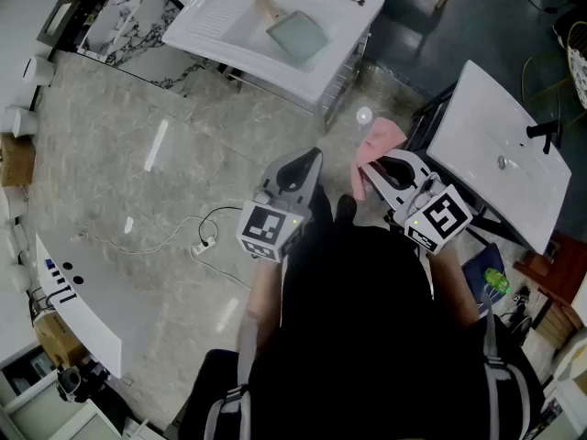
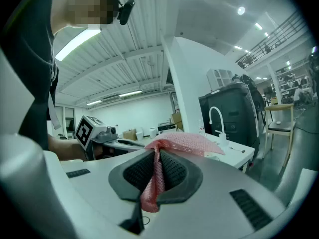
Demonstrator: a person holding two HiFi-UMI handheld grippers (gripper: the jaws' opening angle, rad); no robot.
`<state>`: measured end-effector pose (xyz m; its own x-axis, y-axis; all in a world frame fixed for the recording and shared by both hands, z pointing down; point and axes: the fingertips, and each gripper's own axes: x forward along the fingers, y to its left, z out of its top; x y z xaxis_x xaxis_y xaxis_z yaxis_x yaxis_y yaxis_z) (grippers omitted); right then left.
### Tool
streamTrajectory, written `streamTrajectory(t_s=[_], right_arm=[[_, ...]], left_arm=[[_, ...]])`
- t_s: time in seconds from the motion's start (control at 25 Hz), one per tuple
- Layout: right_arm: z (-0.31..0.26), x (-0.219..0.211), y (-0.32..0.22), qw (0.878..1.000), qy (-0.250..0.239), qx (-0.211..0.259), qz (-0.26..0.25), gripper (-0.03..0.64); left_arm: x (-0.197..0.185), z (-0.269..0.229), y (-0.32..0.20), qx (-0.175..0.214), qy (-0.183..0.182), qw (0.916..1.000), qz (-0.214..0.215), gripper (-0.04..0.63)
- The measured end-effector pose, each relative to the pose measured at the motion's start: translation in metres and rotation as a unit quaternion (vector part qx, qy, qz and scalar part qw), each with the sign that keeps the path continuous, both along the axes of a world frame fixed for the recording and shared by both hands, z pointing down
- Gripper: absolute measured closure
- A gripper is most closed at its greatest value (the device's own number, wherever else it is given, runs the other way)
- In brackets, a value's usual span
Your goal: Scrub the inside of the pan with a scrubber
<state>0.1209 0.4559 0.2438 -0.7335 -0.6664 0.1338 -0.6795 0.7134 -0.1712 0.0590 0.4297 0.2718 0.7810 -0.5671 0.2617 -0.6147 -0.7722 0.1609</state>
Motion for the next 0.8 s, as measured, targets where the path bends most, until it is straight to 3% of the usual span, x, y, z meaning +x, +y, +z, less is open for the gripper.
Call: streamTrajectory(t_s=[0.48, 0.68, 0.8], right_arm=[[0.001, -0.007, 0.015, 1.000, -0.005, -0.001, -0.005, 0.580], [0.006, -0.022, 0.014, 1.000, 0.001, -0.002, -0.012, 0.578], [0.008, -0.025, 0.008, 1.000, -0.012, -0.015, -0.005, 0.579]], left_arm=[[0.002, 0.002, 0.028, -0.006, 0.004, 0.9997, 0.021, 0.561], [-0.006, 0.015, 0.029, -0.040, 0.013, 0.9986, 0.031, 0.563], [-0.009, 0.016, 0.025, -0.041, 0.014, 0.9984, 0.036, 0.563]])
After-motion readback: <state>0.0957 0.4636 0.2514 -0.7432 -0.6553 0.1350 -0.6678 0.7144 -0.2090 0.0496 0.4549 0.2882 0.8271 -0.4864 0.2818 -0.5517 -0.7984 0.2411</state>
